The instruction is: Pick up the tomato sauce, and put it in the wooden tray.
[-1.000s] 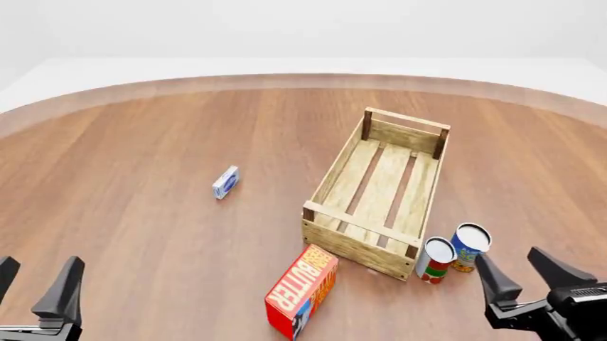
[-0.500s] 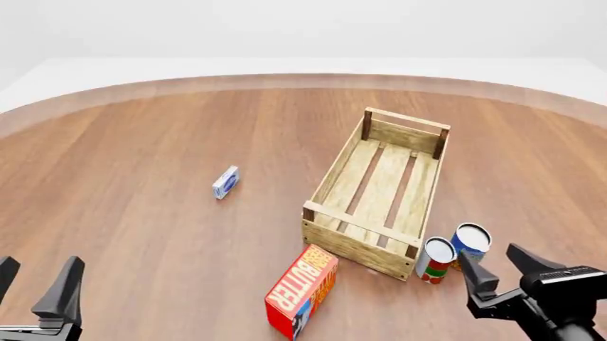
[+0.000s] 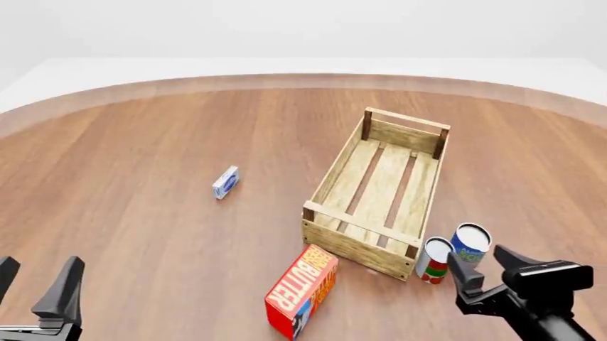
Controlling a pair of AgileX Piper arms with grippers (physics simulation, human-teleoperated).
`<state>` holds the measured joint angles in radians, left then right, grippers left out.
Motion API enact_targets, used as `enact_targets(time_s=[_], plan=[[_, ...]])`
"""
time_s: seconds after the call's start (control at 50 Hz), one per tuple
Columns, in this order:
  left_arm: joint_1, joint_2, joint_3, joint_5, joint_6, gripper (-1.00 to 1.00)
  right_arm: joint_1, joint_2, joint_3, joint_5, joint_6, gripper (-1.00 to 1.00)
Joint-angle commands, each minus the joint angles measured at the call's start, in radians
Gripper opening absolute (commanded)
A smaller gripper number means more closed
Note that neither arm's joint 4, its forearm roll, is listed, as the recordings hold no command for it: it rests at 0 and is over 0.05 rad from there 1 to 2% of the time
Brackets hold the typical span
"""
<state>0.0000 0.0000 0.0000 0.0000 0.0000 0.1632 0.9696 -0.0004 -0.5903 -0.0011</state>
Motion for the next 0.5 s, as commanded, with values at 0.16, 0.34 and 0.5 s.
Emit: enact_targets(time_s=[0.16,0.34,0.5], plan=[[0.000,0.000,0.000,0.000,0.000,1.00,0.006,0.090,-0.002,-0.060,-0.002,1.00],[0.000,0.000,0.000,0.000,0.000,1.00,0.007,0.134,-0.006,-0.089,-0.005,1.00],[0.000,0.000,0.000,0.000,0.000,1.00,0.005,0.181,-0.005,-0.125,-0.003,1.00]])
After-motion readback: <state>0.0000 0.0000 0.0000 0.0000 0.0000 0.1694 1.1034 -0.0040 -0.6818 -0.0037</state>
